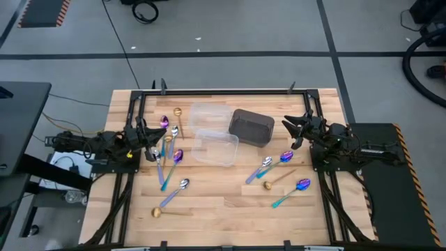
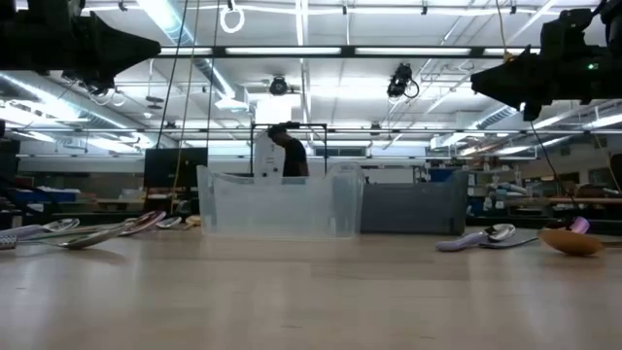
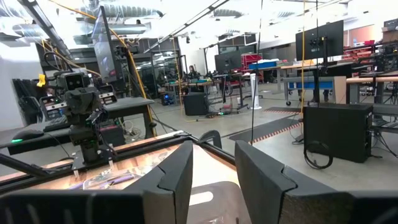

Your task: Sort silverware by color (type)

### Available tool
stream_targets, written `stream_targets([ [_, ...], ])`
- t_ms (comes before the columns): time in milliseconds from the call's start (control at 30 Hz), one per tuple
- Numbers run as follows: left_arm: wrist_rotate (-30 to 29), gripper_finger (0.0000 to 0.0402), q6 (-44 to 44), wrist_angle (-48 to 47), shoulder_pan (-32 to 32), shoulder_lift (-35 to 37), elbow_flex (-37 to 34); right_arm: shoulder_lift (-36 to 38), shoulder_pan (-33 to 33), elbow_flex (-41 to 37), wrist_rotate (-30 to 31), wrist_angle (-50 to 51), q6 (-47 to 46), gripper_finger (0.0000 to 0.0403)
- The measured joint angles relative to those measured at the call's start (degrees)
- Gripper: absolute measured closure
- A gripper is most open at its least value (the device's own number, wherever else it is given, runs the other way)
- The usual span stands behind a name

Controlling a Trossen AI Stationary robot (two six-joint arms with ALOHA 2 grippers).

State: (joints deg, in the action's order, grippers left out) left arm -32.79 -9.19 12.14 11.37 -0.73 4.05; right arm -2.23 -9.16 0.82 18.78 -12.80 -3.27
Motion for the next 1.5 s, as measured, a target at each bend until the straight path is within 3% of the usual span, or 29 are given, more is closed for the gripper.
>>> stream_targets([
  [533, 0.01, 0.0367, -0.18, 0.05, -0.01, 0.00, 0.00, 0.00, -0.01, 0.00, 0.00, 0.00, 0.01, 0.0273],
  [700, 1.03, 0.0367, -25.97, 12.46, -0.69, -0.26, 0.04, 0.01, 0.00, -0.01, 0.00, 0.00, 0.00, 0.0273],
  [833, 1.24, 0.0367, -33.55, 19.98, -0.63, -0.28, 0.04, 0.01, -0.01, 0.00, 0.01, -0.02, 0.00, 0.0273],
  [1300, 1.22, 0.0367, -29.35, 20.99, -0.65, -0.30, 0.04, 0.02, -0.01, -0.01, -0.39, -2.14, -0.59, 0.0273],
  [1500, 1.22, 0.0367, -4.31, 20.48, -0.63, -0.31, 0.04, 0.02, -0.08, -0.01, 0.39, -4.04, -2.63, 0.0273],
])
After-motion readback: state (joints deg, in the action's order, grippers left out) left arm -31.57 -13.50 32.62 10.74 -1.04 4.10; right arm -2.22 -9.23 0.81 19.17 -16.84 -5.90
